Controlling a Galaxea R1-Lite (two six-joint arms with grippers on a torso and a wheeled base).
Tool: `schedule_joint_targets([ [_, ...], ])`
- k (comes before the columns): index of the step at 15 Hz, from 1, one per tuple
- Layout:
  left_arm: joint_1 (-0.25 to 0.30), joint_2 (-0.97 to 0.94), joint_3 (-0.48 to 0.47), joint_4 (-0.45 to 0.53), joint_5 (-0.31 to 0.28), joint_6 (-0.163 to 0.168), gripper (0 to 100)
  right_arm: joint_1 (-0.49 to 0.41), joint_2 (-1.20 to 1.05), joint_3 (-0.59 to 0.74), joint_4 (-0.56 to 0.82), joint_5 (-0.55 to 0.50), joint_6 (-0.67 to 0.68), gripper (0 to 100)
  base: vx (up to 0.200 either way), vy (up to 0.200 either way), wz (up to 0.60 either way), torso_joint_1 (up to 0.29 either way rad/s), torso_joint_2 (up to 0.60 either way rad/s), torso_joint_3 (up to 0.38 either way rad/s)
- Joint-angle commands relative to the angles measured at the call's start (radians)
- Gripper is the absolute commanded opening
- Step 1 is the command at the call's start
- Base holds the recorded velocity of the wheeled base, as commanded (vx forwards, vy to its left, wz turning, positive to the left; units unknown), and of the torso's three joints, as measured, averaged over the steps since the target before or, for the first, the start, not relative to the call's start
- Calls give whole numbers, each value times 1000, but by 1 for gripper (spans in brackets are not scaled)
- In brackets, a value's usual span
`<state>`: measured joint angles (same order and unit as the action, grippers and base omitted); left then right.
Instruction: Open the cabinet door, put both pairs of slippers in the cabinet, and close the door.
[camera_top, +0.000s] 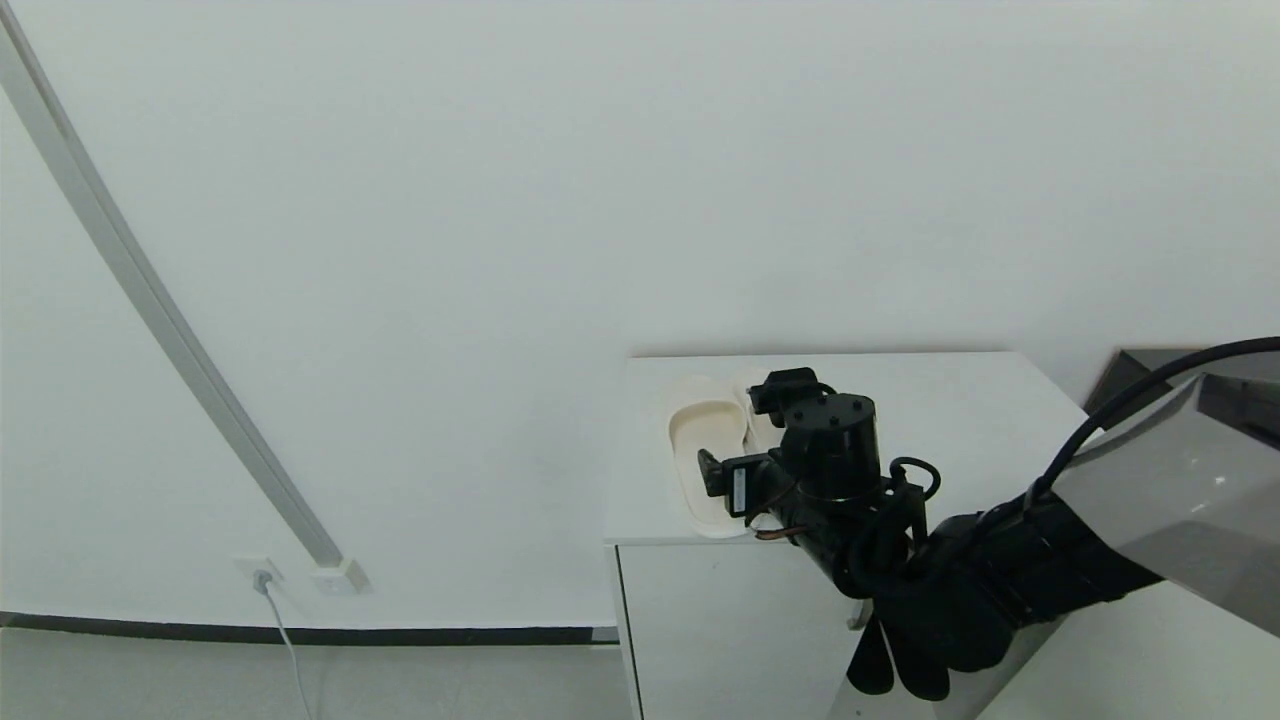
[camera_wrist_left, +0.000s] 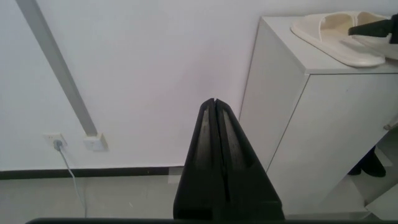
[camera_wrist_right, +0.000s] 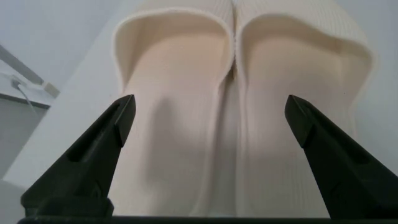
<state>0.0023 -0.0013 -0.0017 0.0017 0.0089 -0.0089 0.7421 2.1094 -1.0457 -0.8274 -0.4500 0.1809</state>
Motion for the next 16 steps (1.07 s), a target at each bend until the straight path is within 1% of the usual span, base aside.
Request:
schedule_joint_targets([
  [1, 1, 1, 0, 0, 0, 0, 0, -26, 47, -45, 4, 2, -1, 100, 0, 0, 0, 0, 0, 0],
  [4, 1, 1, 0, 0, 0, 0, 0, -46, 120, -163, 33, 2, -20, 100, 0, 0, 0, 0, 0, 0],
  [8, 1, 1, 0, 0, 0, 0, 0, -56, 169, -310, 134, 2, -20, 100, 0, 0, 0, 0, 0, 0],
  [10, 1, 1, 0, 0, 2, 0, 0, -58, 187, -358, 152, 2, -21, 100, 0, 0, 0, 0, 0, 0],
  [11, 1, 1, 0, 0, 2, -2, 0, -60, 198, -393, 183, 2, -21, 100, 0, 0, 0, 0, 0, 0],
  [13, 1, 1, 0, 0, 2, -2, 0, -60, 202, -413, 200, 2, -21, 100, 0, 0, 0, 0, 0, 0],
  [14, 1, 1, 0, 0, 2, -2, 0, -60, 205, -416, 200, 2, -21, 0, 0, 0, 0, 0, 0, 0],
  [16, 1, 1, 0, 0, 2, -2, 0, -60, 204, -415, 199, 1, -21, 0, 0, 0, 0, 0, 0, 0],
])
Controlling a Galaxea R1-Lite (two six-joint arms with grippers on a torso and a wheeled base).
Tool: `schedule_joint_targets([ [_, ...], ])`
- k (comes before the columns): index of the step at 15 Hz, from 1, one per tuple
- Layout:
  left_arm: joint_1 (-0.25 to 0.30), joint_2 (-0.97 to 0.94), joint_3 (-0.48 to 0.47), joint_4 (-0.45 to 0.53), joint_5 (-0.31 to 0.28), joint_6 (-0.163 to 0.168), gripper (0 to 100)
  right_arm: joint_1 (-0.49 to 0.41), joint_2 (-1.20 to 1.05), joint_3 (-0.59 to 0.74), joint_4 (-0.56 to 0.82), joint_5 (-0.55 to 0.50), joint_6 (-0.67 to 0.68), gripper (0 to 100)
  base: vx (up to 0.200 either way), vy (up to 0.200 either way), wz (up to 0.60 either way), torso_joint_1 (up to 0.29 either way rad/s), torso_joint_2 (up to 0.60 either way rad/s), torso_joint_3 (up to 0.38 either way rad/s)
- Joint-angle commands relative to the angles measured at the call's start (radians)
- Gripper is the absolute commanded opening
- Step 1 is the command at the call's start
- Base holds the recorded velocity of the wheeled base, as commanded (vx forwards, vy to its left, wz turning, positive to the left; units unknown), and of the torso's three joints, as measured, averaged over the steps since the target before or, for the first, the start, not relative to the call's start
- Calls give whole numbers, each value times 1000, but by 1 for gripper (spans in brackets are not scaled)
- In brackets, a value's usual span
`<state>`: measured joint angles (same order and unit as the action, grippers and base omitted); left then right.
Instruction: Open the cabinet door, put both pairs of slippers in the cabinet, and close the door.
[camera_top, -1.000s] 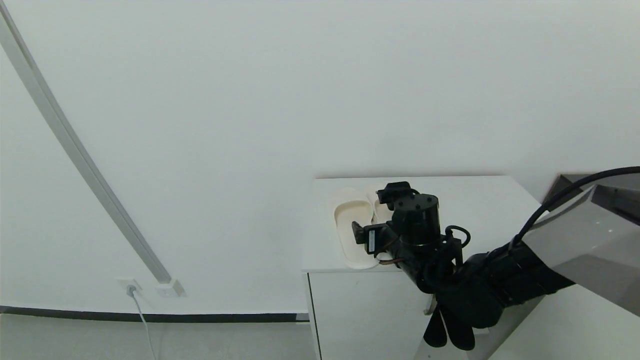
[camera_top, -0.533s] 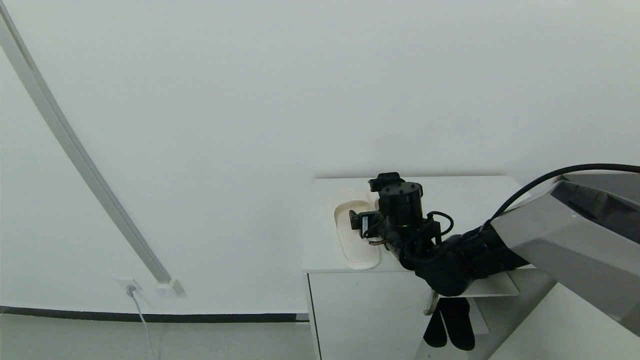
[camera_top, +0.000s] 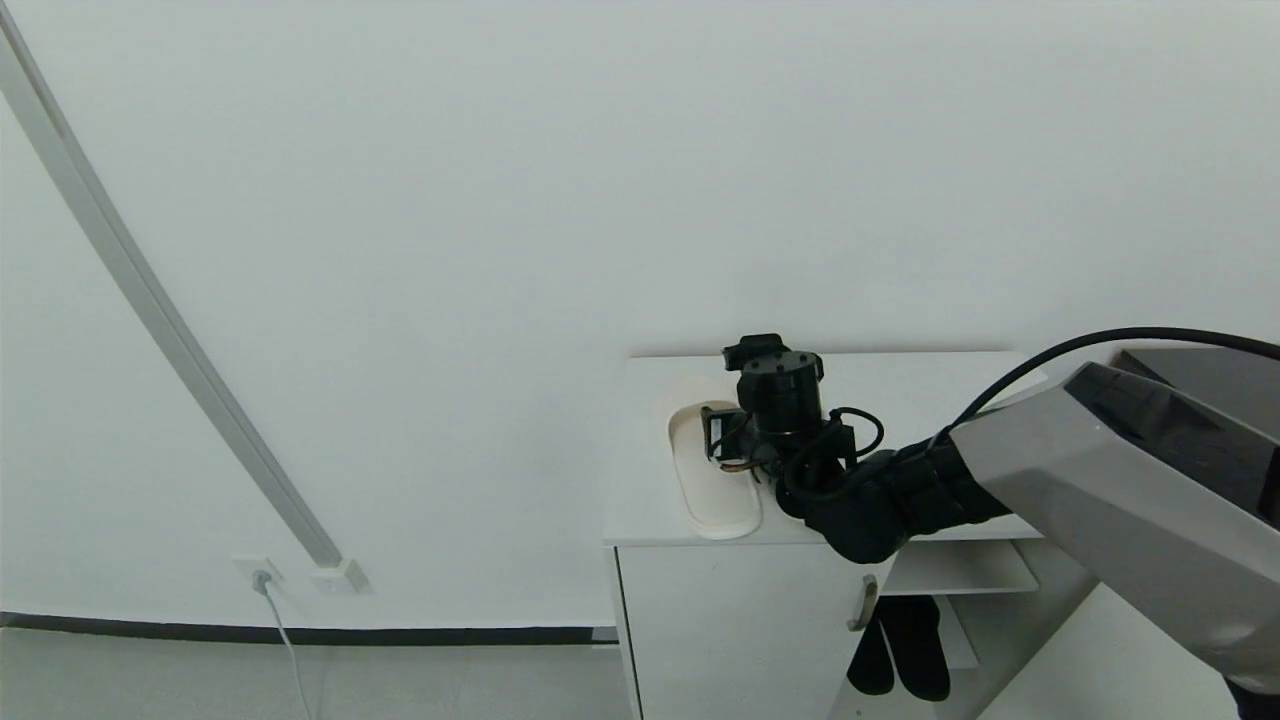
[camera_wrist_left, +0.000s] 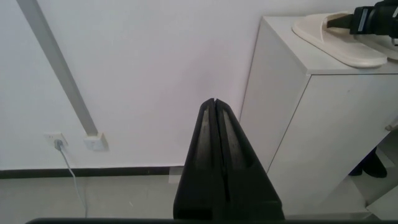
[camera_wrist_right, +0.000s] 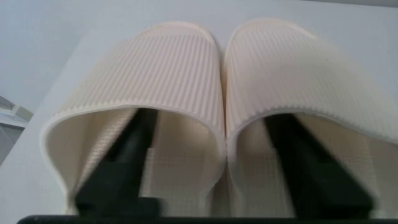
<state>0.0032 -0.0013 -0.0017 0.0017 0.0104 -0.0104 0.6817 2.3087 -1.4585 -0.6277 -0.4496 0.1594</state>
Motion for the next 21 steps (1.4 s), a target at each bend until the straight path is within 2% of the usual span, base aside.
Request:
schedule_joint_targets([
  [1, 0, 1, 0, 0, 0, 0, 0, 1, 5, 0, -1, 0, 0, 0, 0, 0, 0, 0, 0, 0],
  [6, 0, 1, 0, -2, 2, 0, 0, 4, -6, 1, -1, -4, 0, 0, 0, 0, 0, 0, 0, 0],
  [8, 0, 1, 0, 0, 2, 0, 0, 9, -48, 43, -3, -3, 0, 0, 0, 0, 0, 0, 0, 0],
  [11, 0, 1, 2, -2, 3, 4, 0, 39, -212, 216, -26, 8, 2, 0, 0, 0, 0, 0, 0, 0],
  [12, 0, 1, 2, 0, 3, 6, 0, 59, -310, 342, -66, 48, 0, 0, 0, 0, 0, 0, 0, 0],
  [15, 0, 1, 0, -2, 2, 3, 0, 121, -554, 596, -96, 129, -1, 0, 0, 0, 0, 0, 0, 0],
  [17, 0, 1, 0, 0, 3, 0, 0, 142, -661, 692, -70, 161, -1, 0, 0, 0, 0, 0, 0, 0],
  [21, 0, 1, 0, -2, 5, -3, 0, 144, -693, 713, -30, 178, -1, 0, 0, 0, 0, 0, 0, 0],
])
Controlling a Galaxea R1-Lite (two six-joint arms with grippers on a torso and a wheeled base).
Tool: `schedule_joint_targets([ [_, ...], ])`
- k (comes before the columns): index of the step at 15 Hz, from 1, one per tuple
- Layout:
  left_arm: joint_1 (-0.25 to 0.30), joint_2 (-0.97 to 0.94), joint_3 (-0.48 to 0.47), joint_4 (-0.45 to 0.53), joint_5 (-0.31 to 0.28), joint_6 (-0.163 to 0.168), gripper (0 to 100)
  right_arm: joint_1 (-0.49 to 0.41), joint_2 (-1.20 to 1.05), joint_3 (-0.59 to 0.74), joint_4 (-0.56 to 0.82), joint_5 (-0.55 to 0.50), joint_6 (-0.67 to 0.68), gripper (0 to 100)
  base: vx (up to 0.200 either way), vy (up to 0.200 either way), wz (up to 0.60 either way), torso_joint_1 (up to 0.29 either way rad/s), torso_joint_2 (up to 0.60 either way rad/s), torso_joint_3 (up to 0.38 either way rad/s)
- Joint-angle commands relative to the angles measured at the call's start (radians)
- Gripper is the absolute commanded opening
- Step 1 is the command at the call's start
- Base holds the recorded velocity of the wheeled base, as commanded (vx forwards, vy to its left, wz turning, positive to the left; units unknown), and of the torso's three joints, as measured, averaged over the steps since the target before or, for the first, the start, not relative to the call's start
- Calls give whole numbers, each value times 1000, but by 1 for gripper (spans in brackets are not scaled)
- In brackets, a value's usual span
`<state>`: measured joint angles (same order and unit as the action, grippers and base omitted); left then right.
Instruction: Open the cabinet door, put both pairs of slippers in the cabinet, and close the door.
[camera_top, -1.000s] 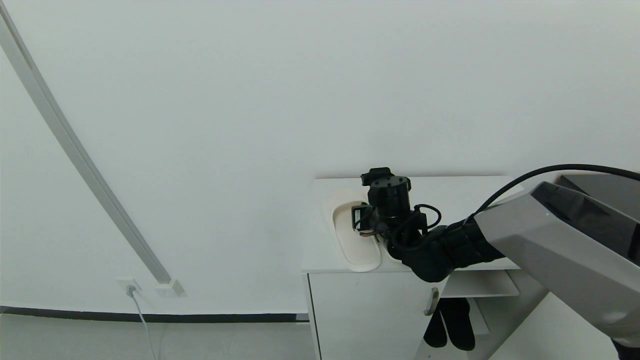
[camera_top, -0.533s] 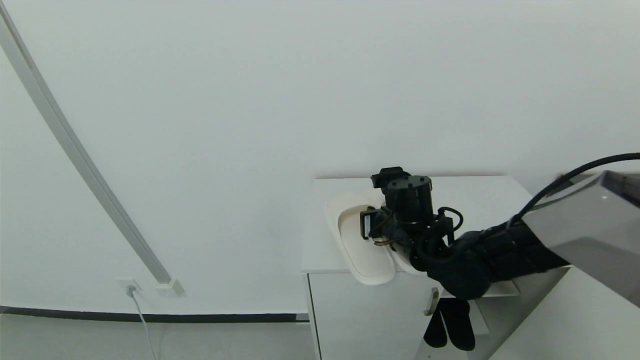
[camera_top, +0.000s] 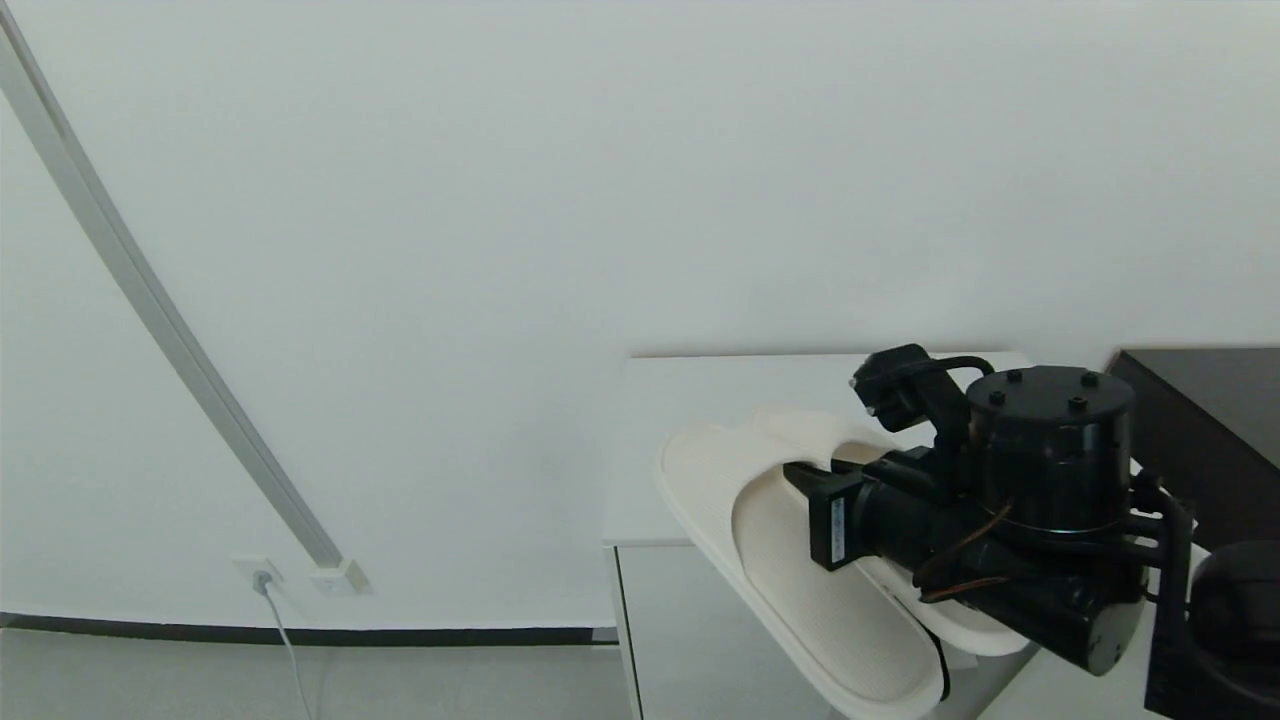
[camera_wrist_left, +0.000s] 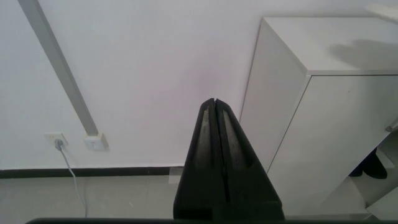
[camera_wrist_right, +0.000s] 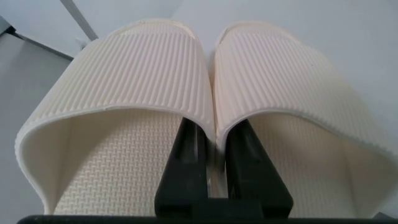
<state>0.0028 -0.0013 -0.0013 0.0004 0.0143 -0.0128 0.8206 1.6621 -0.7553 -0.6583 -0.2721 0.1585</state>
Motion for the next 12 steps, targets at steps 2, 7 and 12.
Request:
schedule_joint_targets([
  [2, 0, 1, 0, 0, 1, -3, 0, 9, -42, 7, 0, 1, -1, 0, 0, 0, 0, 0, 0, 0],
  [7, 0, 1, 0, 0, 0, -4, 0, 20, -42, 11, 0, -1, -2, 0, -80, 0, 0, 3, -1, 2],
  [12, 0, 1, 0, 1, 0, -3, 0, 22, -44, 16, 0, -6, -4, 0, -200, 0, 0, 0, 1, 3],
])
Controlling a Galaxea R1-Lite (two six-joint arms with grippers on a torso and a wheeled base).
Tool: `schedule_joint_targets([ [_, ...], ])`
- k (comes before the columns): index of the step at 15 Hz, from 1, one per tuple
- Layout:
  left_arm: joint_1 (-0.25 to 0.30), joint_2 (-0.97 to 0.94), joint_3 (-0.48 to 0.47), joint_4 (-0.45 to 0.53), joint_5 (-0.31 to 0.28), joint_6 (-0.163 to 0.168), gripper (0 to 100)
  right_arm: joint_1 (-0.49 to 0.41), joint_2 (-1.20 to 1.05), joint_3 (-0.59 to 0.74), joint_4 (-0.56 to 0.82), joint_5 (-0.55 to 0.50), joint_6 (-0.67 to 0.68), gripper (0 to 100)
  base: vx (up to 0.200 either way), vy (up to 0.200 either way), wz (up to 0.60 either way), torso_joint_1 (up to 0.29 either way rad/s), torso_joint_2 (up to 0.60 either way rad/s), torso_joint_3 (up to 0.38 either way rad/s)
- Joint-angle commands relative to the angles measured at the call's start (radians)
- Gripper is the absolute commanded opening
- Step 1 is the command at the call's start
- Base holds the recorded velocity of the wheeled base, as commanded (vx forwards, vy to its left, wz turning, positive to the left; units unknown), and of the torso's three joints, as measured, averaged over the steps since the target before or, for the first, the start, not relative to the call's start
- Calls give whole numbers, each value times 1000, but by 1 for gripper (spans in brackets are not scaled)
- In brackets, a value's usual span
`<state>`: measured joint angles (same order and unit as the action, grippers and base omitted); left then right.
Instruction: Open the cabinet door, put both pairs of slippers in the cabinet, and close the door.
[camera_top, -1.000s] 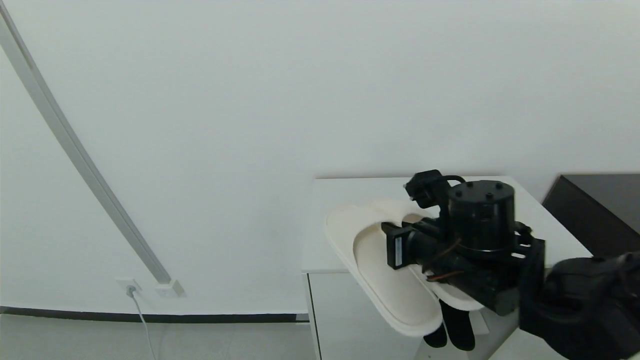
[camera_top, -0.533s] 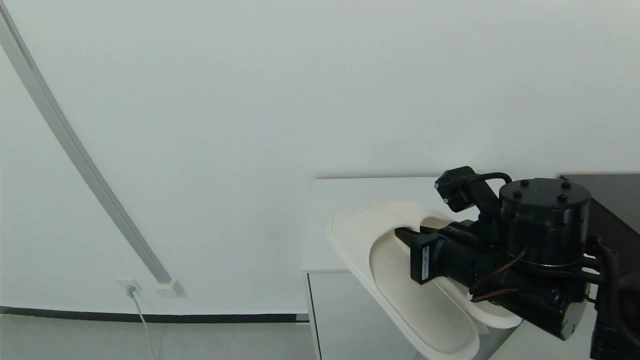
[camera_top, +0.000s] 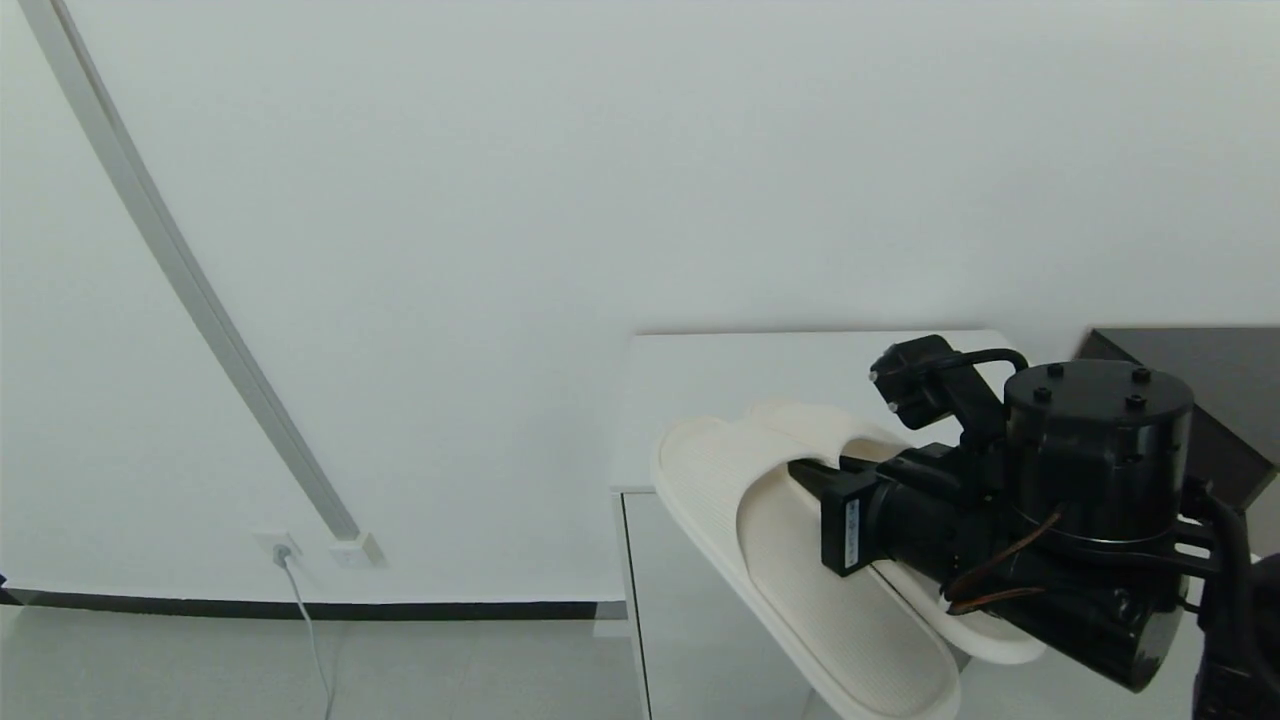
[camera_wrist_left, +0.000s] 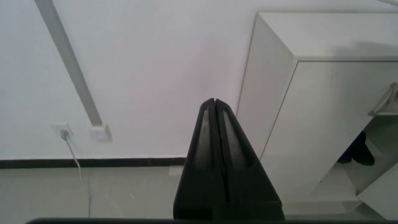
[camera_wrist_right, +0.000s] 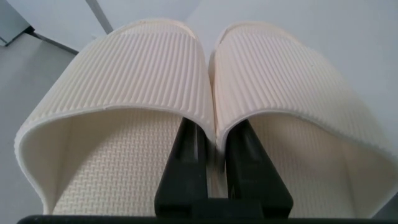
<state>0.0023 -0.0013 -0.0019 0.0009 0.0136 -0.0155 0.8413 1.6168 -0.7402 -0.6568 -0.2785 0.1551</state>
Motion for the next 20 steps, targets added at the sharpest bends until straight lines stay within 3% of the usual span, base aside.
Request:
schedule_joint_targets([
  [1, 1, 1, 0, 1, 0, 0, 0, 1, 2, 1, -1, -1, -2, 0, -200, 0, 0, -2, 2, -2],
  [3, 1, 1, 0, -1, 0, 0, 0, 2, 3, 1, -1, -1, -3, 0, -200, 0, 0, -2, 5, -2],
  [17, 1, 1, 0, 1, 0, -3, 0, 4, -5, 16, -6, -4, -17, 0, 0, 0, 0, 0, 0, 0],
  [20, 1, 1, 0, -1, 0, -3, 0, 4, -3, 16, -6, -4, -19, 0, 0, -200, 0, 1, 1, 4],
])
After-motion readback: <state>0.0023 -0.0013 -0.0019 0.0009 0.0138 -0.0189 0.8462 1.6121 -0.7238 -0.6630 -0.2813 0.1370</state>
